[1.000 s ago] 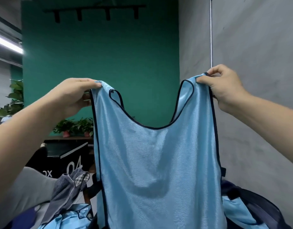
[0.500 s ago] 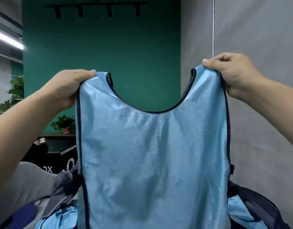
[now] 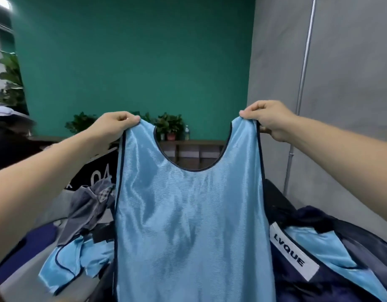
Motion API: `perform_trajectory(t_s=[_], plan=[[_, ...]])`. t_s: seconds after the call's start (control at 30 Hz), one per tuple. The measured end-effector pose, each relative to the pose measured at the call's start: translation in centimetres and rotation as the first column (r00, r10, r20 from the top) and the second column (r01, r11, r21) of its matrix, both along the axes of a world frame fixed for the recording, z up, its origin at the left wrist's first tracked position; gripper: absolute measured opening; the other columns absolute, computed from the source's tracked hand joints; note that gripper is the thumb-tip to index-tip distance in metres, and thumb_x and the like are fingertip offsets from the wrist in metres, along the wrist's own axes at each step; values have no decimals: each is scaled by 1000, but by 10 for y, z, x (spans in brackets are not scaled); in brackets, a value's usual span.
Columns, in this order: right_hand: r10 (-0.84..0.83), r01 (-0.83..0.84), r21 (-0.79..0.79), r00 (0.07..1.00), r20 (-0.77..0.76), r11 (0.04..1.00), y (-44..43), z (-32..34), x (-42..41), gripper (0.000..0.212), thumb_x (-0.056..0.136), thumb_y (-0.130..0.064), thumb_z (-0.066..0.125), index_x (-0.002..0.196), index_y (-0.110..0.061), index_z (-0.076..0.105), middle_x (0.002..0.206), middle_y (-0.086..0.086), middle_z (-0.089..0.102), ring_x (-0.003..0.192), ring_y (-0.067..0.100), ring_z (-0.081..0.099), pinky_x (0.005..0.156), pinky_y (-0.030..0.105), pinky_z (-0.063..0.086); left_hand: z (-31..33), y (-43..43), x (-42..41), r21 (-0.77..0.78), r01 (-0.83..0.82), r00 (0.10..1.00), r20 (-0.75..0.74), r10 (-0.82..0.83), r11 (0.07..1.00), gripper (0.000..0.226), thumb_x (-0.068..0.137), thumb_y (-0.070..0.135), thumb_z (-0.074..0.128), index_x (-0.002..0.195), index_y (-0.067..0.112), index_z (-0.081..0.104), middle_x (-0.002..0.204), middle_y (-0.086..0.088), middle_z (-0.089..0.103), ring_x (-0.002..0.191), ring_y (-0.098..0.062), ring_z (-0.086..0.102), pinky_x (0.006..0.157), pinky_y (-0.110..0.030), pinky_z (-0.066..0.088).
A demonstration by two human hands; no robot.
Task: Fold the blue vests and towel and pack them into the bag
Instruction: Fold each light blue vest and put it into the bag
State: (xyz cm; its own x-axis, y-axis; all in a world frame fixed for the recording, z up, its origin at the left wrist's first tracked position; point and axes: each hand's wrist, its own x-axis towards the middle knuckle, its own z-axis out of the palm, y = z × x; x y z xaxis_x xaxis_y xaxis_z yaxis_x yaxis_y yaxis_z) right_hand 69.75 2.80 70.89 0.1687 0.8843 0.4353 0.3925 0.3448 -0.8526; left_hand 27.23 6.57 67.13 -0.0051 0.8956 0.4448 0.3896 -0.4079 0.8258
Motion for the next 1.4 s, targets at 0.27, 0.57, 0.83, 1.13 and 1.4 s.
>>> perform_trajectory(t_s=[0.27, 0.57, 0.83, 1.13, 1.4], plan=[[109, -50, -284, 975, 196, 958, 104, -56, -7, 13, 81, -18, 93, 88, -17, 82, 99, -4, 80, 100, 15, 69, 81, 31, 53, -74, 85, -2, -95, -38, 996, -88, 29, 995, 25, 96, 40, 78, 94, 16, 82, 102, -4, 80, 88, -18, 74, 81, -35, 61], [286, 128, -500, 688, 667, 857, 191, -132, 6, 18, 79, -25, 94, 93, -24, 82, 94, 2, 77, 86, 20, 65, 82, 41, 58, -151, 173, -18, -310, 20, 928, -349, -133, 951, 10, 91, 23, 84, 90, 13, 82, 92, 1, 80, 89, -13, 70, 81, -22, 47], [272, 291, -349, 273, 923, 891, 260, -185, 13, 10, 89, -25, 85, 92, -24, 76, 97, -4, 73, 91, 18, 65, 79, 32, 52, -223, 258, -5, -340, -35, 901, -417, -117, 940, 9, 91, 17, 85, 89, 9, 80, 91, -3, 78, 89, -12, 68, 78, -21, 47], [138, 355, -175, 127, 982, 918, 332, -229, 21, 12, 88, -20, 79, 82, -25, 71, 93, 0, 70, 89, 27, 65, 74, 37, 59, -271, 344, 35, -286, -150, 894, -448, 7, 946, 11, 87, 22, 86, 81, 19, 78, 87, 4, 77, 94, -20, 71, 92, -41, 59], [-97, 389, 94, -12, 995, 917, 357, -247, 18, 16, 93, -5, 65, 108, -9, 63, 107, 18, 65, 99, 41, 62, 74, 41, 42, -279, 366, 51, -123, -293, 892, -392, 225, 948, 15, 92, 26, 82, 99, 15, 74, 96, -1, 72, 90, -20, 66, 78, -33, 53]])
